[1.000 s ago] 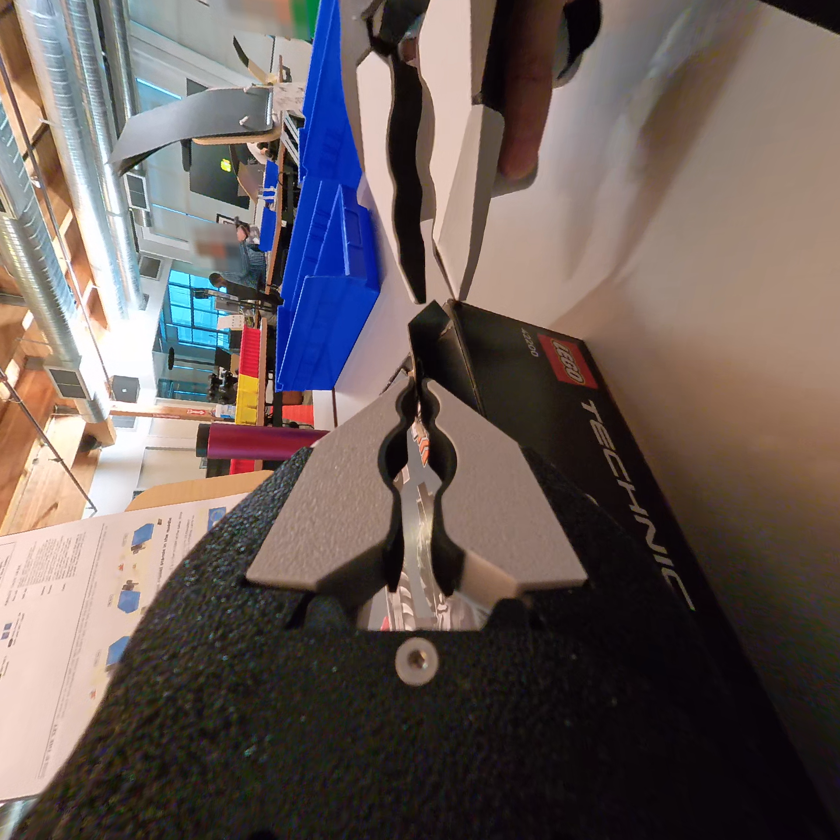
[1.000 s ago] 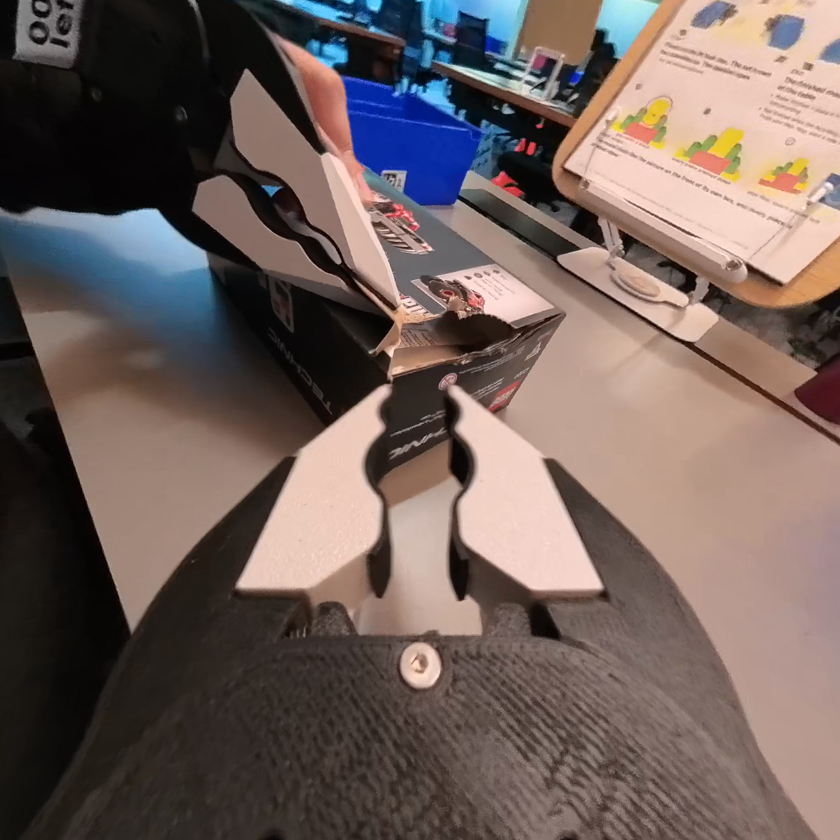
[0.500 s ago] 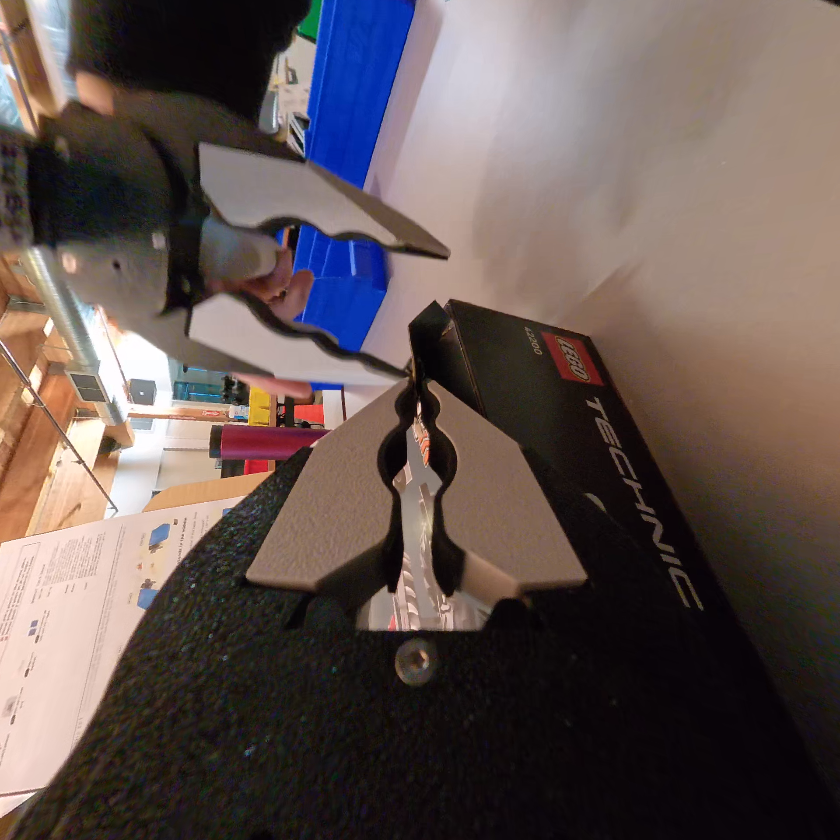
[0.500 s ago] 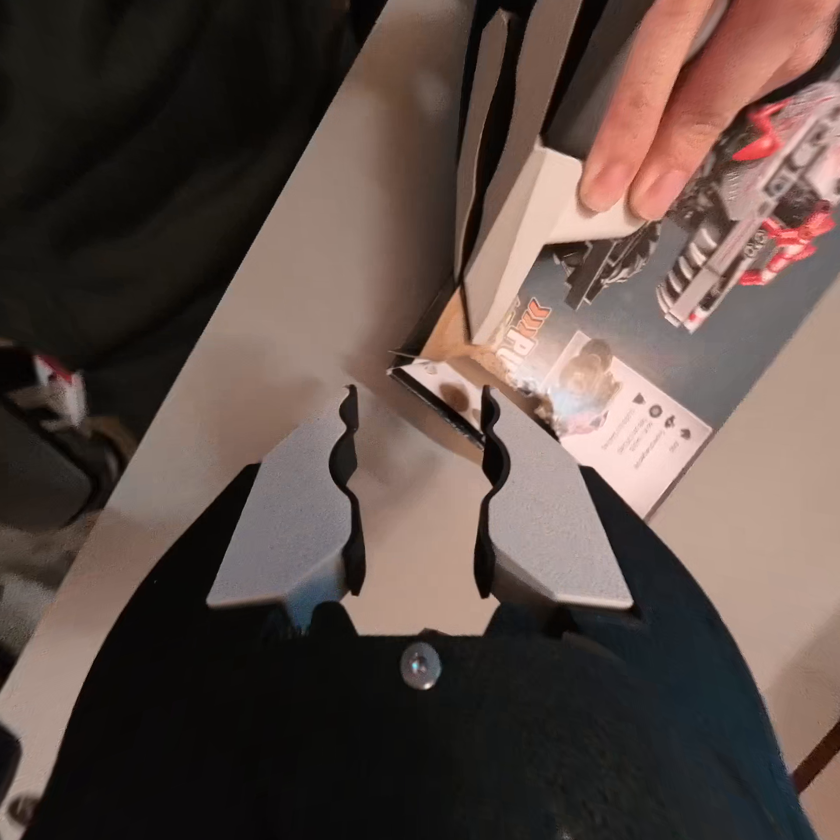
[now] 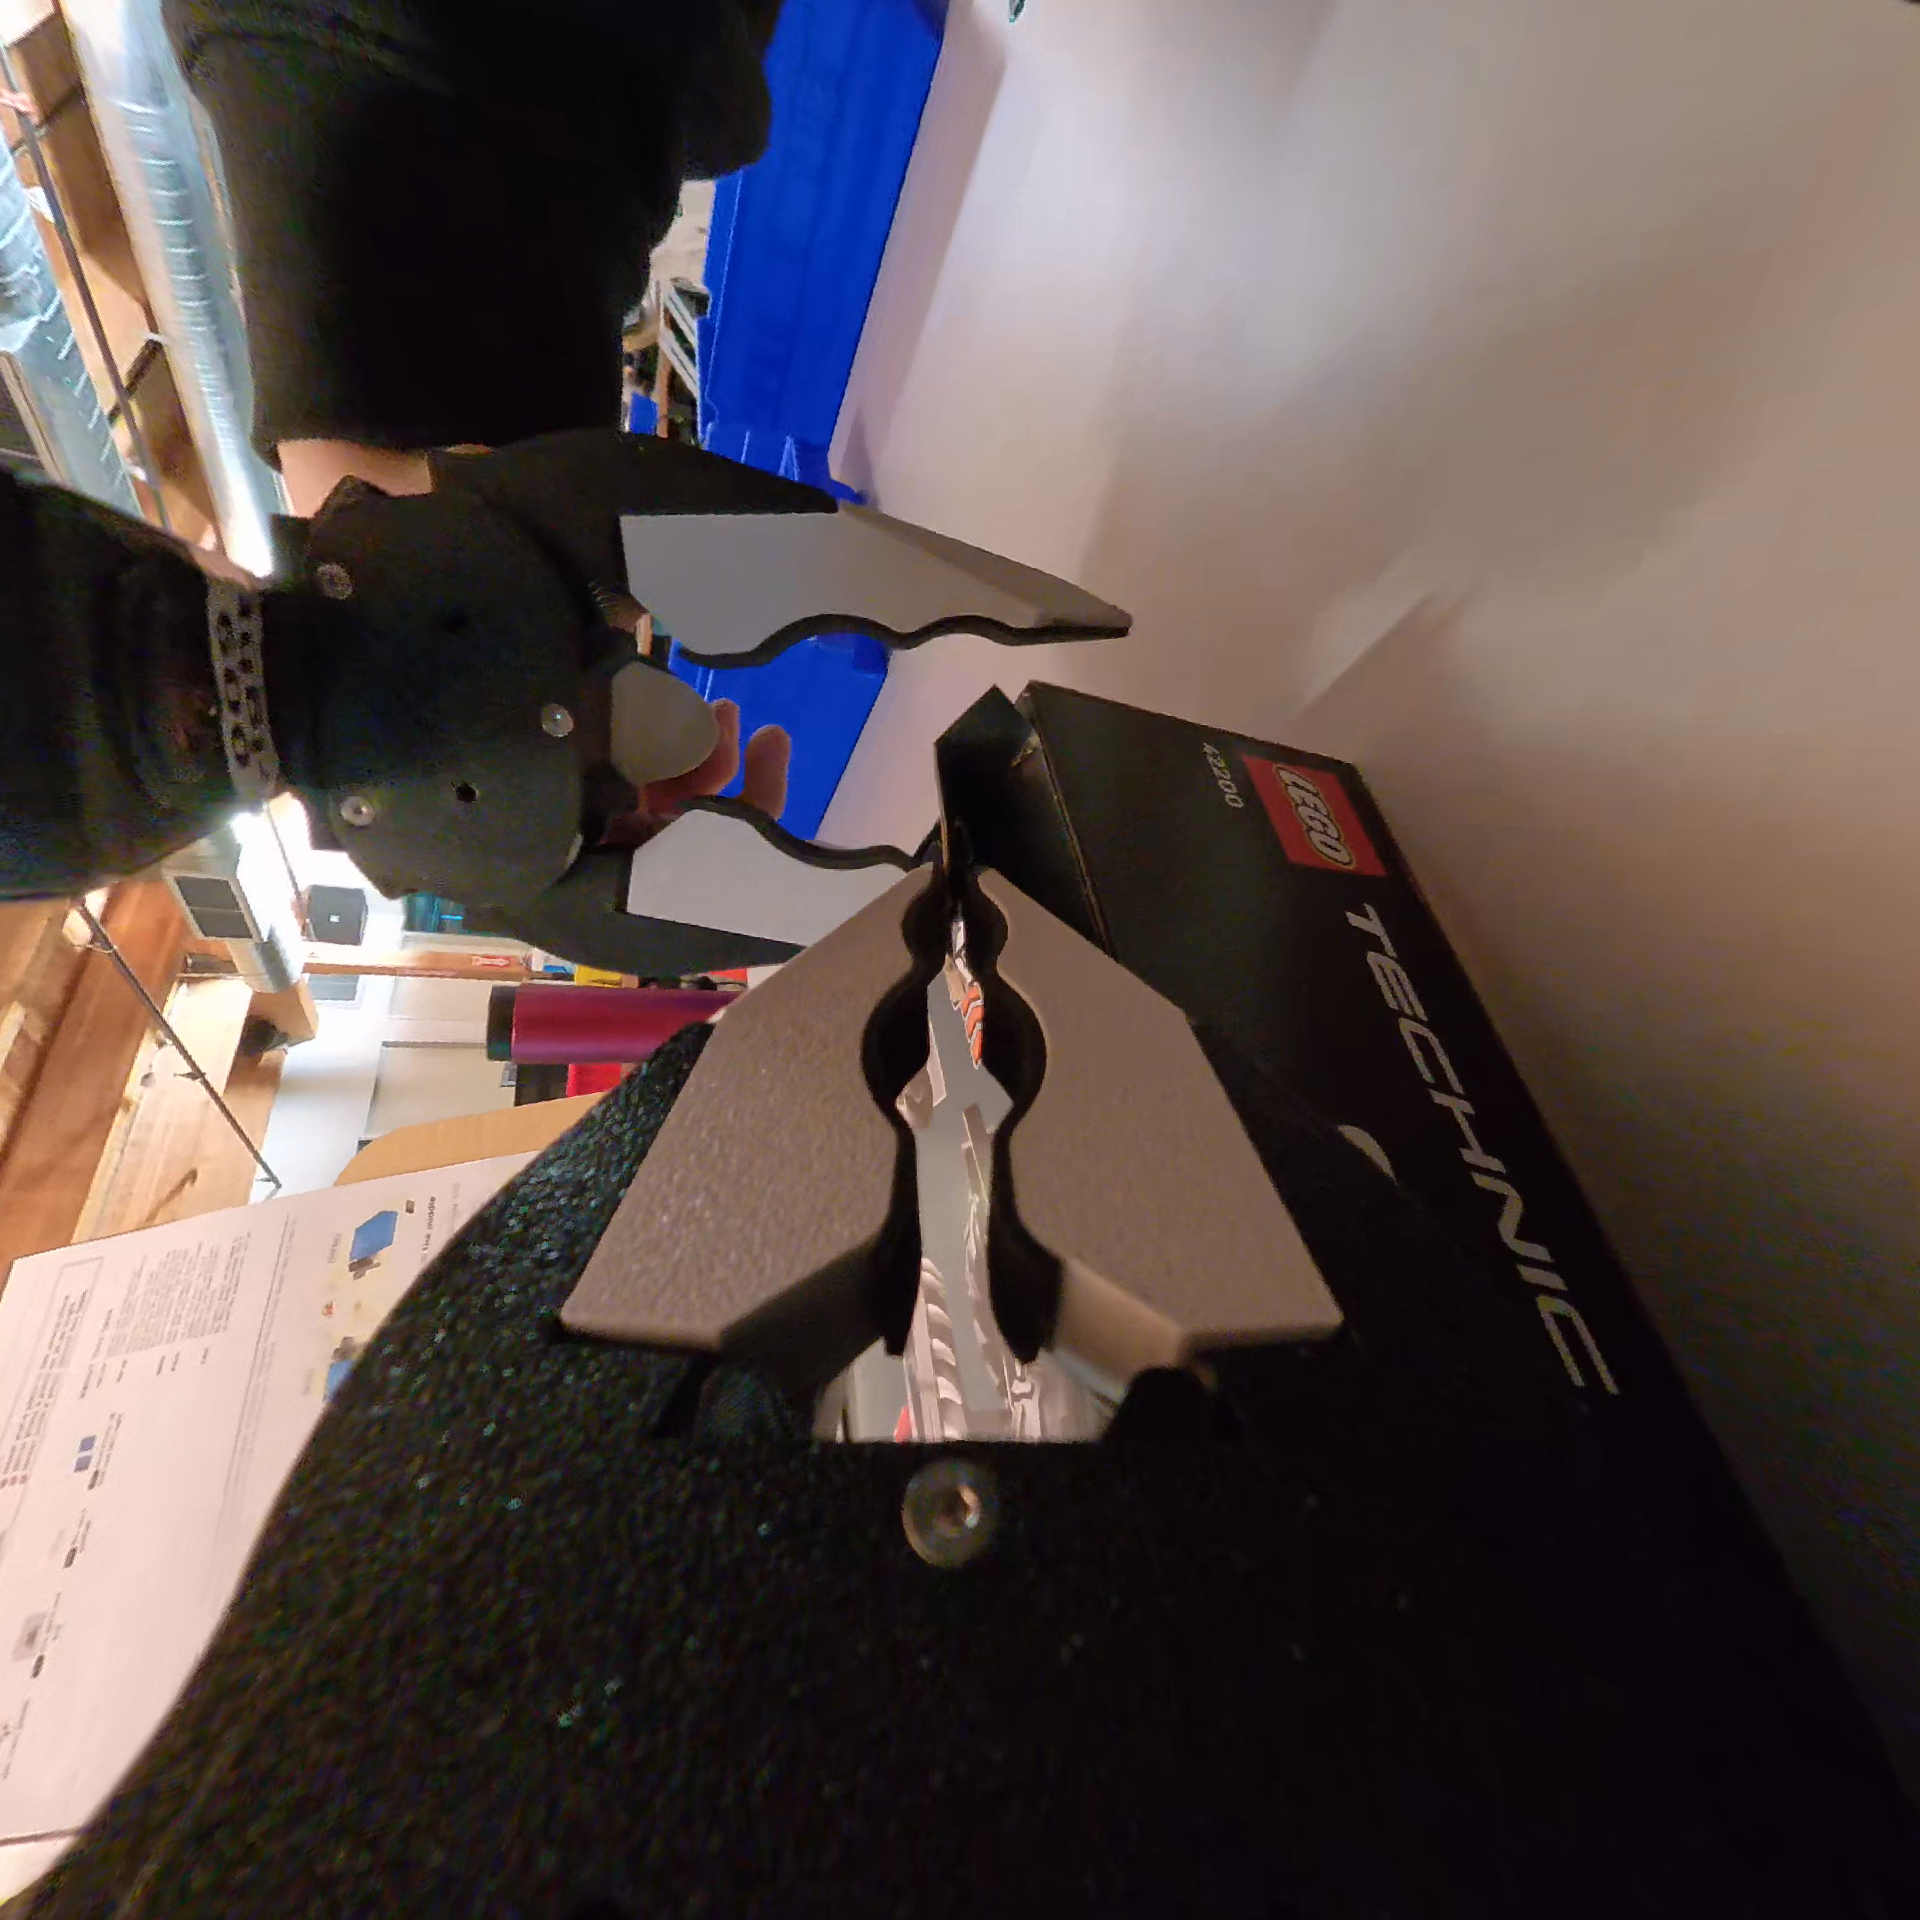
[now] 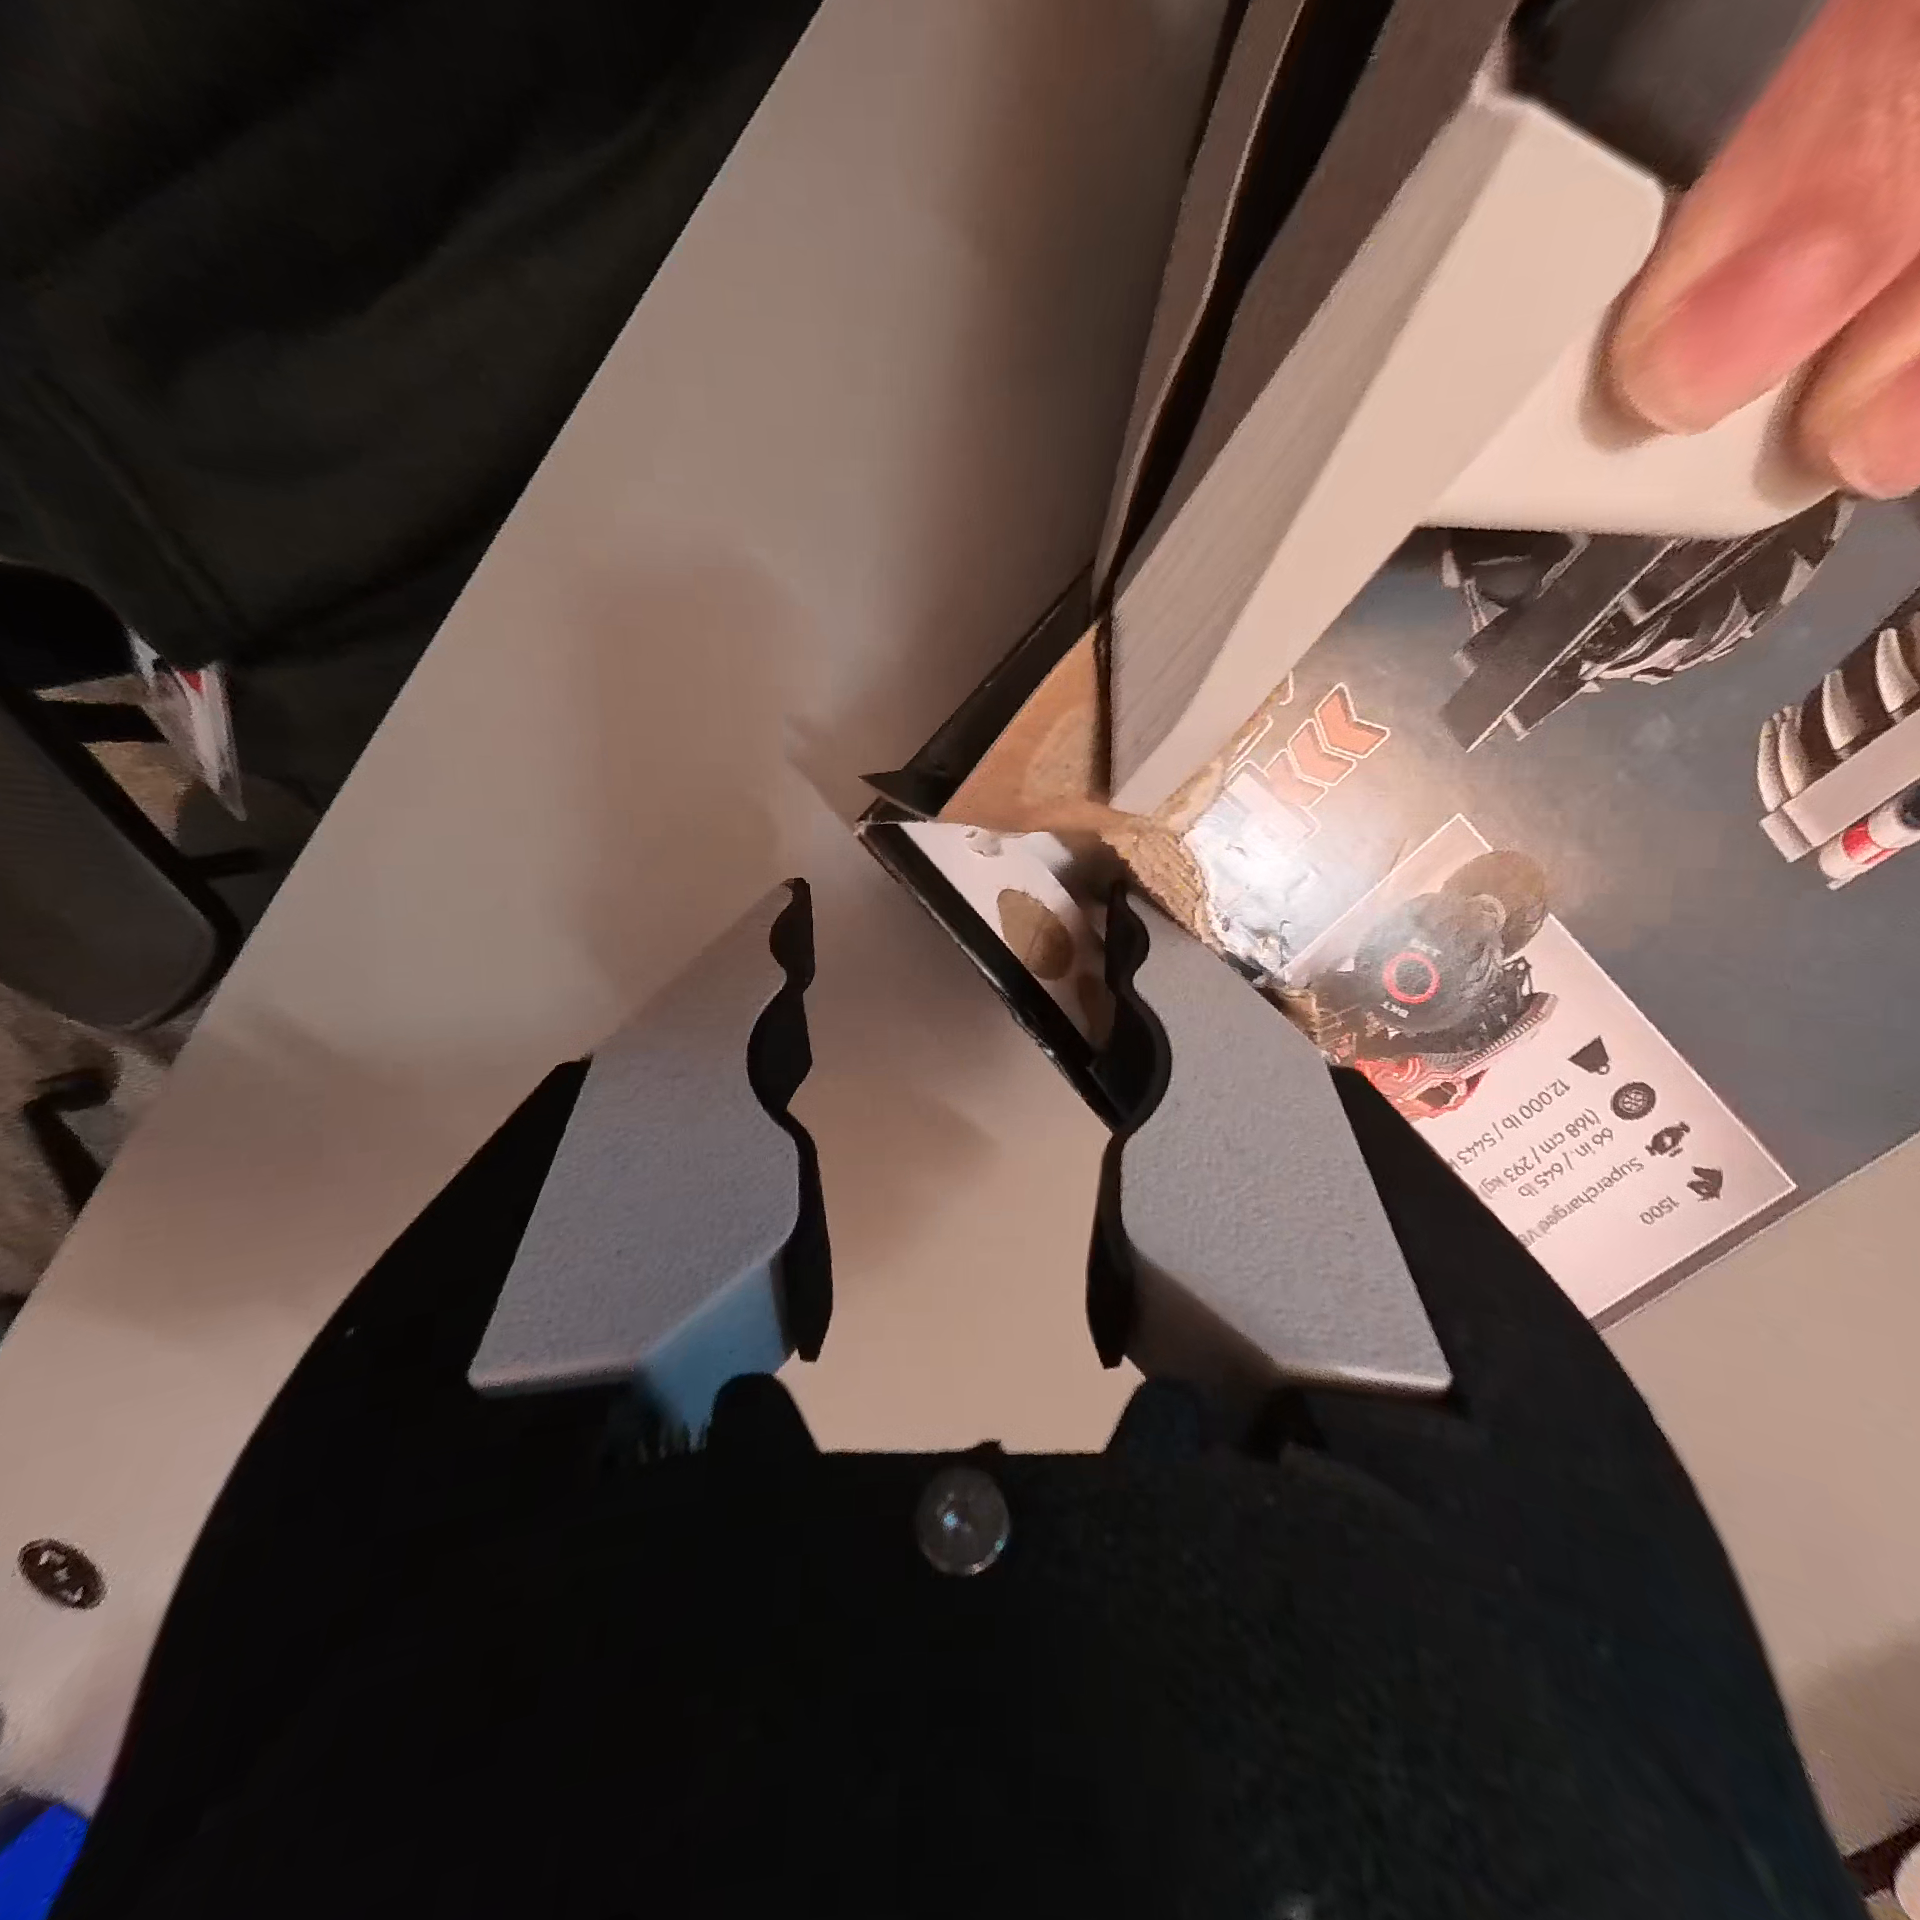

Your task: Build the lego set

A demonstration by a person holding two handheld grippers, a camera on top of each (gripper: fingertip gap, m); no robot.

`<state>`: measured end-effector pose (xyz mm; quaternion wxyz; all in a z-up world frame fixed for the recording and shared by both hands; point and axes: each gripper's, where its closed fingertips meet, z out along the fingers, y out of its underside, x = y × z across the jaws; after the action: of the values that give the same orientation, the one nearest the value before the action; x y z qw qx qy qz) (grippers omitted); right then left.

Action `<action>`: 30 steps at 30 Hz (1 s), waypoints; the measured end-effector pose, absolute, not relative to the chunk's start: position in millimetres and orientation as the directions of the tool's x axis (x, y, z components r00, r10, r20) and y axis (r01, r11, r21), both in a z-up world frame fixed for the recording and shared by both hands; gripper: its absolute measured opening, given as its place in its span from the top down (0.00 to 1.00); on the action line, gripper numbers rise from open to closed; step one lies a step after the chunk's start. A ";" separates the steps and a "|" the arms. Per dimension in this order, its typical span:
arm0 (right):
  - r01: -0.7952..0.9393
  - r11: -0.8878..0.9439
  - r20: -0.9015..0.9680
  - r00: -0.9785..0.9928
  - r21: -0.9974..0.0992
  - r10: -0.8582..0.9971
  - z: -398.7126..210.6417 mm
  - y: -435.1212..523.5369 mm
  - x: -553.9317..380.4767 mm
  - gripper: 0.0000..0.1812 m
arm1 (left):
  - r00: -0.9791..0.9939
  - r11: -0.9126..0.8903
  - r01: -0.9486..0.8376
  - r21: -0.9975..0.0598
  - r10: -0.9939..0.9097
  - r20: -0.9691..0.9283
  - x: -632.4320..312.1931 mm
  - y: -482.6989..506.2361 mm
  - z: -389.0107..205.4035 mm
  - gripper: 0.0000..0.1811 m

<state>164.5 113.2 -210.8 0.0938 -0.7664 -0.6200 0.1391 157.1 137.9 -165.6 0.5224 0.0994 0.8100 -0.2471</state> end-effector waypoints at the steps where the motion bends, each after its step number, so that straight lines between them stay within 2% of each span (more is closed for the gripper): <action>1: 0.923 -0.222 -0.112 0.197 -0.313 0.974 -210.3 112.6 163.8 0.70 | -0.436 0.857 0.421 -0.298 -0.097 -0.895 156.8 137.7 -165.8 1.00; 3: 0.913 -0.243 -0.144 0.206 -0.328 0.968 -208.5 110.8 160.7 0.70 | -0.433 0.854 0.430 -0.294 -0.091 -0.897 155.7 136.5 -165.5 1.00; 6: 0.880 -0.306 -0.190 0.252 -0.363 0.949 -206.2 112.8 155.3 0.77 | -0.426 0.851 0.440 -0.286 -0.082 -0.901 154.4 135.0 -165.3 1.00; 14: 0.897 -0.315 -0.270 0.235 -0.310 0.934 -205.6 107.1 154.6 0.78 | -0.443 0.843 0.446 -0.301 -0.084 -0.893 153.1 131.8 -166.0 1.00; 24: 0.903 -0.282 -0.287 0.190 -0.324 0.939 -205.0 109.7 156.4 0.83 | -0.436 0.844 0.447 -0.297 -0.084 -0.896 154.0 130.2 -165.8 1.00; 30: 0.926 -0.264 -0.300 0.180 -0.268 0.937 -205.4 109.5 158.6 0.84 | -0.447 0.841 0.444 -0.310 -0.091 -0.890 154.1 129.1 -166.4 1.00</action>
<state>158.6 109.5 -205.4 0.0126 -0.7681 -0.6064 0.2054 154.1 129.1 -166.4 0.5142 0.1088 0.8099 -0.2603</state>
